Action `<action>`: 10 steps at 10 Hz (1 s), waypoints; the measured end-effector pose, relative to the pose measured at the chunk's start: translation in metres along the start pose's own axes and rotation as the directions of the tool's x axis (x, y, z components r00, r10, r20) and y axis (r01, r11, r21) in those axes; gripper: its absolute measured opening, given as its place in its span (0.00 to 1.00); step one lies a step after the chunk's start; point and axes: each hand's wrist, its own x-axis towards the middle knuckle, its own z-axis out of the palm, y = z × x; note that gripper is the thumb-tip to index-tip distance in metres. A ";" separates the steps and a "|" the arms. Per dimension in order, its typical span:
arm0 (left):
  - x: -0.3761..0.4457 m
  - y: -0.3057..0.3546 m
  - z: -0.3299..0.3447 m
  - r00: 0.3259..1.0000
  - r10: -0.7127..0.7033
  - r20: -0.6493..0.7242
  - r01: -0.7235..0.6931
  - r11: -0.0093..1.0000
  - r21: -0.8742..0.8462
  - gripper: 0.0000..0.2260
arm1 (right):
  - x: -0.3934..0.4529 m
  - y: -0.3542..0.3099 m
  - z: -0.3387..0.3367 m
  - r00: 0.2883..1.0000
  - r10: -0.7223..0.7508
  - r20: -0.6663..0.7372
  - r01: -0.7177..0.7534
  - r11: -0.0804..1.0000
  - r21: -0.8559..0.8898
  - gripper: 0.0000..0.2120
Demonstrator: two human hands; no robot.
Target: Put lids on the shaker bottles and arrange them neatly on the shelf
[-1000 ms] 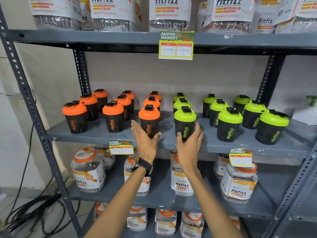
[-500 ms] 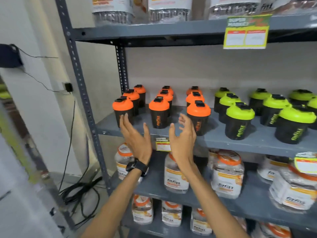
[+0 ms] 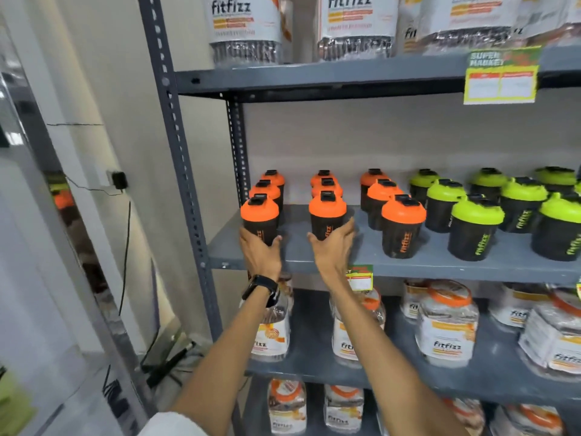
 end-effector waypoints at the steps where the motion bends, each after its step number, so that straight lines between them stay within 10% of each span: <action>1: 0.002 -0.006 0.002 1.000 0.018 -0.008 -0.018 1.000 -0.017 0.38 | 0.002 -0.002 0.006 1.000 0.019 -0.014 -0.019 1.000 -0.005 0.49; 3: 0.004 -0.009 0.003 1.000 -0.002 -0.003 0.001 0.998 -0.056 0.37 | 0.002 0.000 0.007 1.000 -0.002 -0.015 0.002 1.000 -0.002 0.34; 10: -0.021 -0.008 -0.004 0.991 0.122 -0.055 -0.116 0.988 0.107 0.50 | -0.058 0.008 -0.041 0.999 -0.036 0.016 0.034 0.995 0.089 0.44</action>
